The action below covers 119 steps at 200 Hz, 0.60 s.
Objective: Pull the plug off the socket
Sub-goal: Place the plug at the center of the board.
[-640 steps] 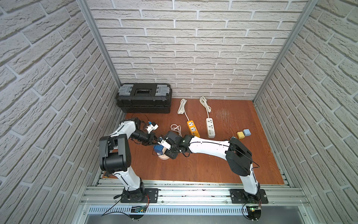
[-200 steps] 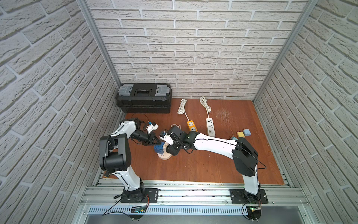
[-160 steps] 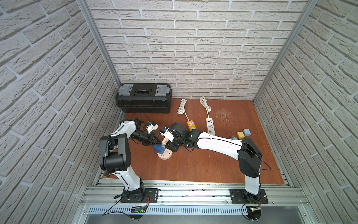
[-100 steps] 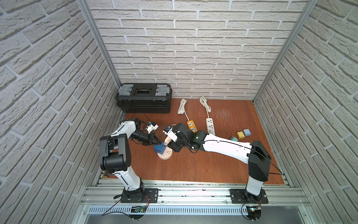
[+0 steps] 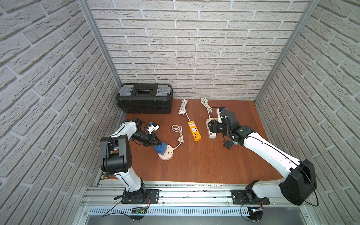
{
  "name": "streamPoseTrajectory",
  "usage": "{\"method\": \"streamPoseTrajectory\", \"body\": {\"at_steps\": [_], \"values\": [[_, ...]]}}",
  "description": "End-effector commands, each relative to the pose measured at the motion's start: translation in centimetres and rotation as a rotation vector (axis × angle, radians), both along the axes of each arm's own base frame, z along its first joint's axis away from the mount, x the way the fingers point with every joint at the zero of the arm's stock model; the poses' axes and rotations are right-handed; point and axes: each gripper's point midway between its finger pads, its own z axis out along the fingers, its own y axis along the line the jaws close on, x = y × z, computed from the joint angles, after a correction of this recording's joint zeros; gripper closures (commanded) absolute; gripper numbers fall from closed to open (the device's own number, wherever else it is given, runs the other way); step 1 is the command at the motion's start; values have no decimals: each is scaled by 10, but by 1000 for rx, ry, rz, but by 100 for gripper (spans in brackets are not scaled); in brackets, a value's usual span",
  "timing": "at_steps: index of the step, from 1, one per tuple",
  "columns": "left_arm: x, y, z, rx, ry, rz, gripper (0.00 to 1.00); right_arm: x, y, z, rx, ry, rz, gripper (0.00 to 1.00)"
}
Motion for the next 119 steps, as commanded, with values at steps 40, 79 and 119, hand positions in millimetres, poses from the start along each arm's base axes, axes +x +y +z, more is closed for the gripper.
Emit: {"method": "streamPoseTrajectory", "body": {"at_steps": [40,79,119], "values": [[-8,42,-67,325,30,-70,100,33,-101,-29,393,-76,-460,97],[-10,42,-69,325,34,-73,100,53,-129,-44,427,-138,-579,97],[-9,41,-69,324,32,-73,100,78,-123,-69,434,-72,-569,97]]}}
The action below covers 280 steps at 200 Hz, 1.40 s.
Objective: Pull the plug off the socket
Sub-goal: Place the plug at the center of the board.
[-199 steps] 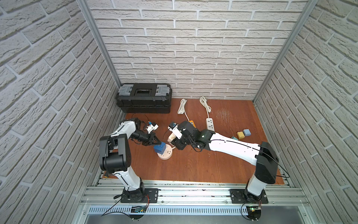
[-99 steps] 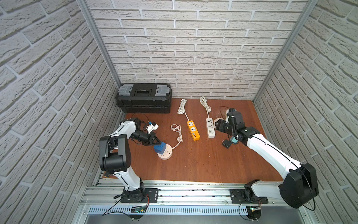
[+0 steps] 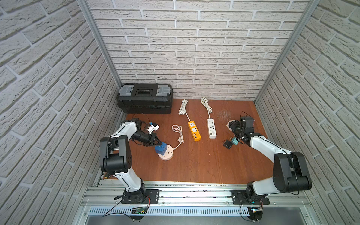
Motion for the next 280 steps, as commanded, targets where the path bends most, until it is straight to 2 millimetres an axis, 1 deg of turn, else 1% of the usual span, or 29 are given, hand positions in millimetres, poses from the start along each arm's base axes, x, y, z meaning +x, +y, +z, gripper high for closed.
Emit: {"method": "streamPoseTrajectory", "body": {"at_steps": [1,24,61,82,129,178,233,266,280], "values": [[-9,41,-68,323,37,-73,100,33,3,19,39,-107,-8,97],[-9,41,-68,321,37,-73,100,41,1,7,40,-109,-20,97],[-9,41,-68,320,39,-73,100,52,-6,1,27,-142,-57,97],[-9,41,-69,320,40,-72,100,54,-17,-3,24,-142,-103,97],[-9,40,-69,318,39,-75,100,57,-51,-17,65,-191,-217,97],[-9,40,-68,317,37,-75,100,55,-74,-28,48,-208,-309,97],[-10,38,-69,314,41,-80,100,54,-96,-40,44,-179,-385,97],[-9,38,-69,315,40,-80,100,58,-100,-49,42,-157,-398,97],[-10,38,-70,317,41,-83,100,61,-103,-51,40,-153,-401,95]]}}
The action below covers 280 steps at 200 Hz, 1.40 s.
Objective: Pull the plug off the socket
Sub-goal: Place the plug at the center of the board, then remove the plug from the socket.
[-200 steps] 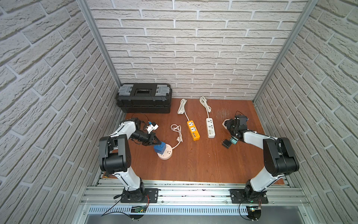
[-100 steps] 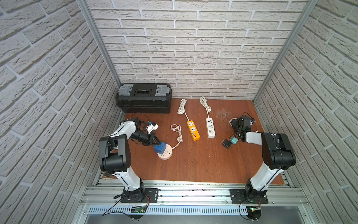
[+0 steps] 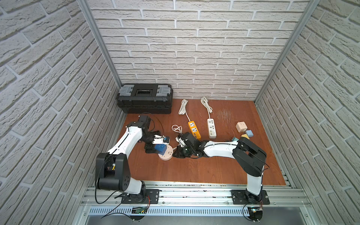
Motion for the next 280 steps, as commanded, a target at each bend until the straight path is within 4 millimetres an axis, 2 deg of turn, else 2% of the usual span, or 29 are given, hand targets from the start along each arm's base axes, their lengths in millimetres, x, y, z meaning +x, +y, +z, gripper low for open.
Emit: {"method": "streamPoseTrajectory", "body": {"at_steps": [1,32,51,85,105,138,191,248,280], "values": [[-10,38,-70,316,39,-85,100,9,-11,3,12,-32,-56,95],[-10,38,-69,317,38,-84,100,11,-11,-1,11,-32,-63,84],[-10,38,-69,317,39,-85,100,13,-7,-3,23,-30,-42,69],[-10,38,-69,316,39,-84,100,9,-4,2,28,-22,-31,26],[-10,37,-69,317,38,-86,100,7,-2,13,26,-35,-17,13],[-10,36,-69,315,38,-90,100,5,7,33,24,-68,19,7],[-9,35,-67,314,28,-91,100,5,40,70,9,-92,131,7],[-9,33,-64,302,20,-91,100,-23,69,93,-6,-55,194,7],[-8,30,-61,292,9,-95,100,-39,90,121,-87,-60,280,7]]}}
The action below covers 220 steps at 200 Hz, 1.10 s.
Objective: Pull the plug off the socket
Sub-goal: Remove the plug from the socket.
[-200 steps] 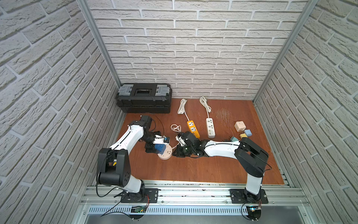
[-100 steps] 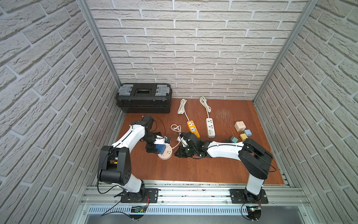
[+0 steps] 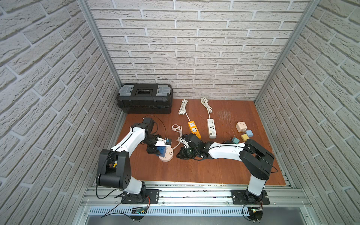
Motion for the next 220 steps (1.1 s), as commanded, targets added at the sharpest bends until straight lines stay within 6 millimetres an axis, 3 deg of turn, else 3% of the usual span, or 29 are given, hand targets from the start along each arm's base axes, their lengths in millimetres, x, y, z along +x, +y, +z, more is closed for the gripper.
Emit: {"method": "streamPoseTrajectory", "body": {"at_steps": [1,25,51,95,119,145,193,209,220], "values": [[-8,32,-62,281,20,-83,100,-16,13,17,-84,16,59,7],[-8,30,-59,275,12,-85,100,-25,38,39,-188,28,180,7],[-6,28,-54,261,-9,-85,100,-36,67,47,-256,65,318,8],[0,18,-26,199,-108,-90,100,-56,146,59,-398,54,658,11],[0,14,-5,156,-171,-99,79,-68,193,59,-467,24,854,11],[-1,18,19,109,-231,-68,60,-85,249,56,-541,-14,1076,12],[-4,42,48,88,-285,14,53,-128,344,34,-717,-26,1442,15],[-4,49,49,107,-284,33,52,-133,363,23,-734,-10,1480,24],[-4,53,46,140,-287,38,52,-134,373,16,-692,2,1487,38]]}}
